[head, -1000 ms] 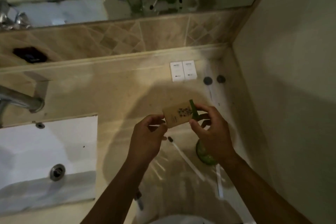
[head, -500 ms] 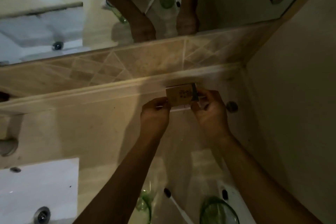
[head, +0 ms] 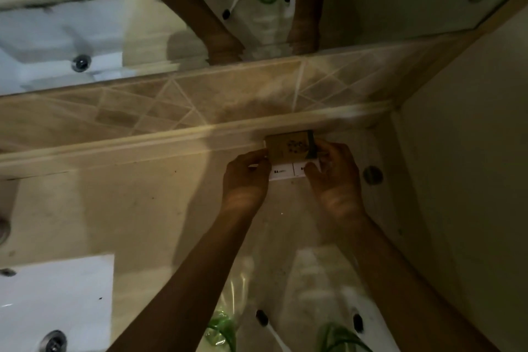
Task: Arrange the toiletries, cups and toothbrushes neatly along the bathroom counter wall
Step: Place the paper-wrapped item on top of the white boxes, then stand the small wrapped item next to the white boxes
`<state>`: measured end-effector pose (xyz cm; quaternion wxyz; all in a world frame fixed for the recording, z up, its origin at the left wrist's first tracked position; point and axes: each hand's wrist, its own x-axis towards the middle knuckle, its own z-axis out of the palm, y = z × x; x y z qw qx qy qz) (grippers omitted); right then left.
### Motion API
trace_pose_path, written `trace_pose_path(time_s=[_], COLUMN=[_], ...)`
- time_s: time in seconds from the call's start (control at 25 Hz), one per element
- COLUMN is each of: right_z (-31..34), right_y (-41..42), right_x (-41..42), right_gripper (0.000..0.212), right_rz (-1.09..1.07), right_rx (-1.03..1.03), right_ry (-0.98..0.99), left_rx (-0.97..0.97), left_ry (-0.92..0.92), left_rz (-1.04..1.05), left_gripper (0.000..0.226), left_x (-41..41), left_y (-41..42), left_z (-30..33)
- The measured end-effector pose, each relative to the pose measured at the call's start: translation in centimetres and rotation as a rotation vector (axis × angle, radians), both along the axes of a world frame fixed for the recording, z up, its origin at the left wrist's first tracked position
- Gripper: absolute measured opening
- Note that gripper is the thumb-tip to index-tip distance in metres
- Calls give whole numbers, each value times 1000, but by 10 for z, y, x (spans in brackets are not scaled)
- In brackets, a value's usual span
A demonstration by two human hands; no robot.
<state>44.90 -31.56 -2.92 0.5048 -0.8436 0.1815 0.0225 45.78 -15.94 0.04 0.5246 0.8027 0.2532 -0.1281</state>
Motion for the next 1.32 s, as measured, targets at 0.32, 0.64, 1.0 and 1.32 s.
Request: trace_pose_path(time_s=[0.32,0.64,1.0,1.32], right_z=[4,71,125,80], right_y=[-7,-27,68,92], right_x=[-11,-105,-230,-321], right_gripper=[60,26,14,16], right_rz=[0,-17,259,364], right_rx=[0,-5,37,28], right_ry=[-27,72,60,239], left_rx=[13,-27,-152,-204], left_ry=[24,-65,63,238], left_rz=[6,58,210,218], left_gripper=[33,21,15,18], left_x=[-5,-82,-260,-351], left_y=[5,81,153,147], left_z=[-1,47,57,22])
